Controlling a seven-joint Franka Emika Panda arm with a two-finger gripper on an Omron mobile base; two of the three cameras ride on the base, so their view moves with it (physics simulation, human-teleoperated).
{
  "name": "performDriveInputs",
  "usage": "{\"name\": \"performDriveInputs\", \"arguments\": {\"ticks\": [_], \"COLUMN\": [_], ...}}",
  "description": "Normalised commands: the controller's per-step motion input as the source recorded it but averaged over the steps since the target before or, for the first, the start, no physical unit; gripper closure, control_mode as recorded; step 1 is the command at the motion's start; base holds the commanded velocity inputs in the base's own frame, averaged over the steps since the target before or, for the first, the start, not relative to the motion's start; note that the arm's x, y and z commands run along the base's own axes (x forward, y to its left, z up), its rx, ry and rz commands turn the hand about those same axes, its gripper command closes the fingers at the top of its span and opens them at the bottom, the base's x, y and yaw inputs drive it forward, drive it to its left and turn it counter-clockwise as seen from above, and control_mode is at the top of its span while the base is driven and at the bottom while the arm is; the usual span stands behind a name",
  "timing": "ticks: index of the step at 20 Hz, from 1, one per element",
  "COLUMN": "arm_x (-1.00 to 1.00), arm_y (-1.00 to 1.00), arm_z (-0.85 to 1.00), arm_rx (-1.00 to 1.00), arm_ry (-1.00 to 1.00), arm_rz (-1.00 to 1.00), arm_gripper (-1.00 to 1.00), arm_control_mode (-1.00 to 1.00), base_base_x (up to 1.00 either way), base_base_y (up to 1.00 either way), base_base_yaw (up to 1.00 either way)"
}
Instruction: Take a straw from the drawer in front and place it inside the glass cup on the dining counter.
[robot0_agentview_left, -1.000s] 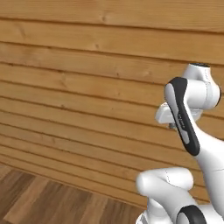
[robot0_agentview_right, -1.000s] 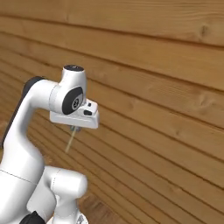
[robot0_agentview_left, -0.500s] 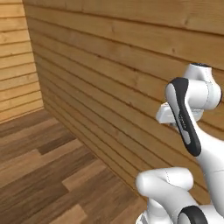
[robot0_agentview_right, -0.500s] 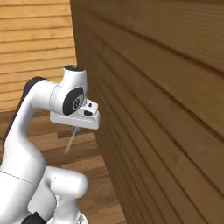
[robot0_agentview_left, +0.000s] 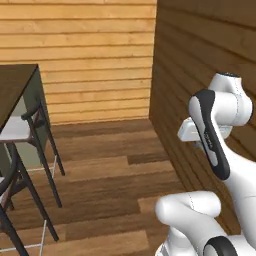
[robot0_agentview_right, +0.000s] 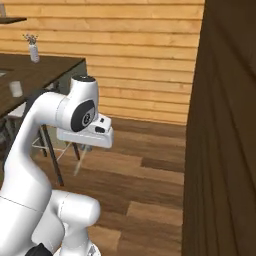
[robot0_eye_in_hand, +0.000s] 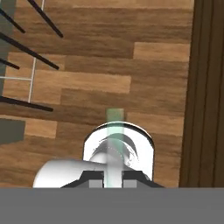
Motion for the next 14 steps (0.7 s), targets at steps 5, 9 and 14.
{"name": "performDriveInputs", "arguments": {"ticks": [5, 9, 14], "arm_x": [0.0, 0.0, 0.0], "arm_y": [0.0, 0.0, 0.0], "arm_z": [0.0, 0.0, 0.0], "arm_rx": [0.0, 0.0, 0.0], "arm_ry": [0.0, 0.0, 0.0], "arm_rz": [0.0, 0.0, 0.0], "arm_gripper": [1.0, 1.0, 1.0], "arm_control_mode": [1.0, 1.0, 1.0], "base_base_x": [0.62, 0.6, 0.59], "base_base_y": [-0.5, -0.73, -0.77], "base_base_yaw": [0.7, 0.57, 0.55]}}
